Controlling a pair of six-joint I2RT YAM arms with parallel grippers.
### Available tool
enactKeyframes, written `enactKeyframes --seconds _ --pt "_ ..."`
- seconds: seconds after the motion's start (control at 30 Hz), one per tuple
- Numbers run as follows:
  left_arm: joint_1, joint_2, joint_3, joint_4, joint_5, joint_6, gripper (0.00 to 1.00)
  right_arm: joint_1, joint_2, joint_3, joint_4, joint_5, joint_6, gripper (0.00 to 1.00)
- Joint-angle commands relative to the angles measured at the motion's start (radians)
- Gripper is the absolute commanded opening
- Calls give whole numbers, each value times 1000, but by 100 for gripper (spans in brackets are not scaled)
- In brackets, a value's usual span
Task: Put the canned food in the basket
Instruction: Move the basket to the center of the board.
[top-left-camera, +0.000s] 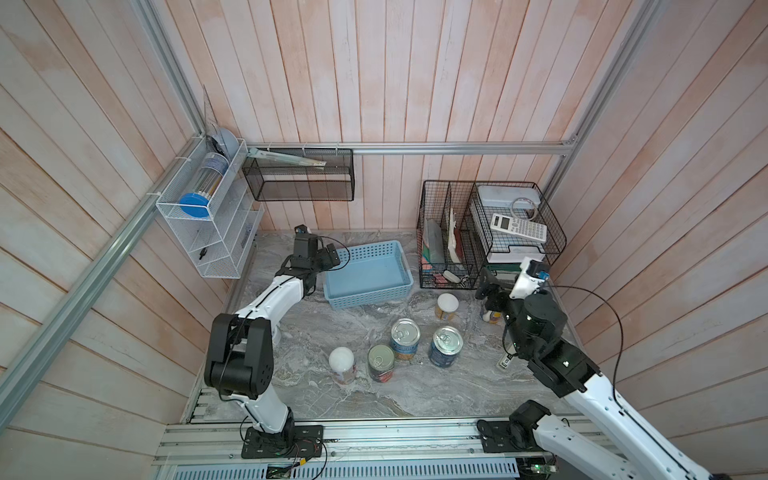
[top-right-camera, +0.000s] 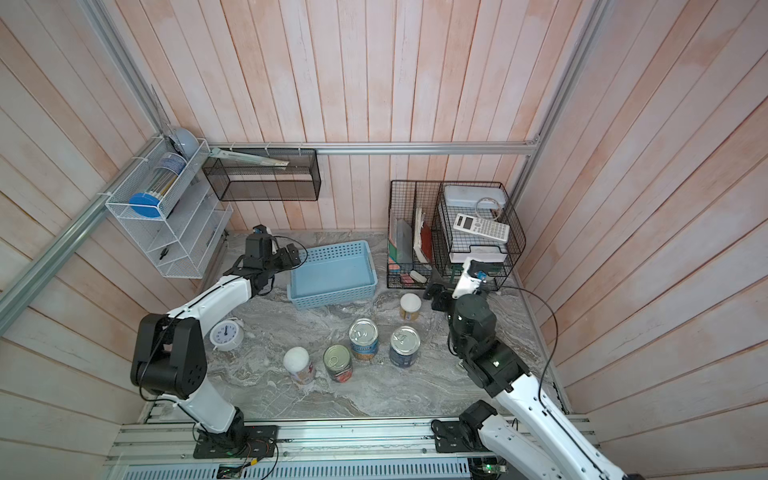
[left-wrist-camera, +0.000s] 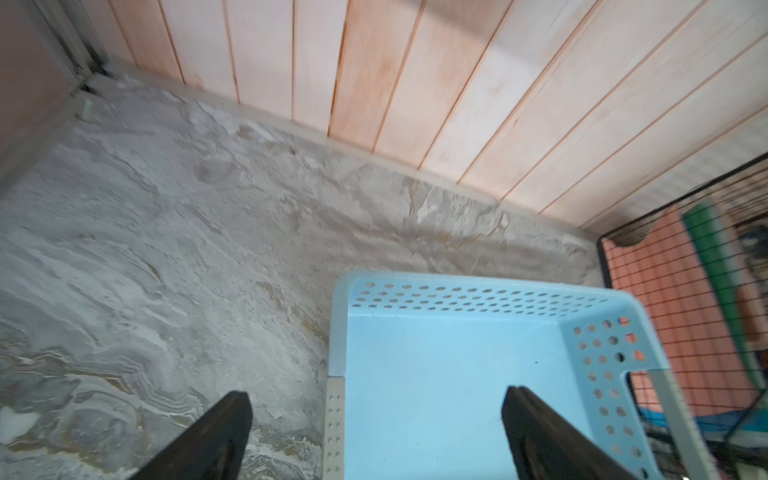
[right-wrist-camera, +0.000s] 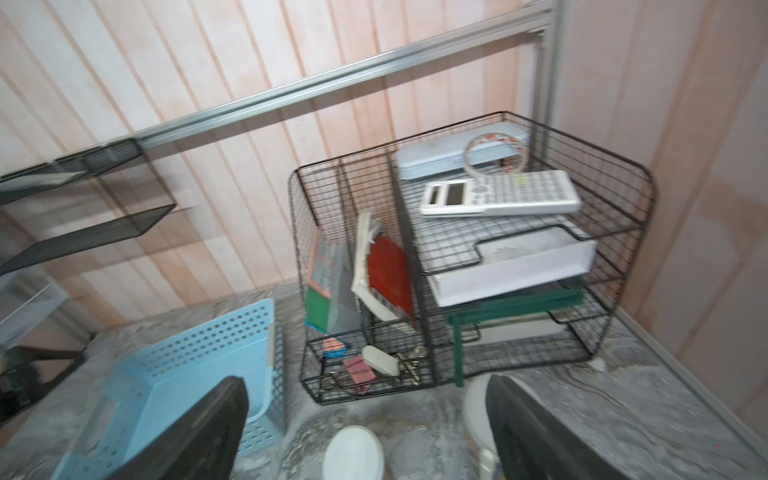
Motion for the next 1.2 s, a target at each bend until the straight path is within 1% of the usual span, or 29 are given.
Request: enactKeyframes --seconds 0.0,0.1,0.17,0.23,0.3,0.4,0.53,0.6,0.67,0.7,0.8,0.87,0.97,1.07,1.17 --pt "-1 72 64 -110 47 20 98 74 205 188 -149 -93 -28 96" --pt "-2 131 96 -156 44 29 88 86 344 281 -120 -217 -42 96" --pt "-2 145 81 -152 63 33 83 86 413 325 -135 -245 -57 96" --pt "-2 155 65 -159 82 42 74 83 472 366 -174 -256 -71 96" --pt "-3 158 36 -169 93 61 58 71 516 391 -218 -310 -73 96" --pt "-4 120 -30 -185 100 85 45 57 541 393 -266 -406 -77 96" --pt "-22 46 -129 -215 110 104 42 54 564 391 -358 -511 -91 97" --pt "-47 14 -167 -253 105 111 40 59 562 382 -402 -594 -79 97" --pt "-71 -33 -220 -268 99 111 40 76 546 366 -446 -642 -83 97" --pt "-81 -59 -247 -275 89 106 39 86 537 359 -470 -646 -79 98" --pt "-99 -126 -307 -288 111 89 40 116 515 344 -547 -686 -73 98" --pt "-119 -155 -329 -314 120 93 39 141 503 340 -591 -690 -64 98" --pt "-136 -179 -339 -359 146 107 39 169 495 327 -629 -728 -52 98" --pt "-141 -192 -334 -398 141 125 39 199 504 327 -676 -701 -37 98" --pt "-140 -180 -315 -423 160 146 39 230 518 311 -663 -717 -23 98"
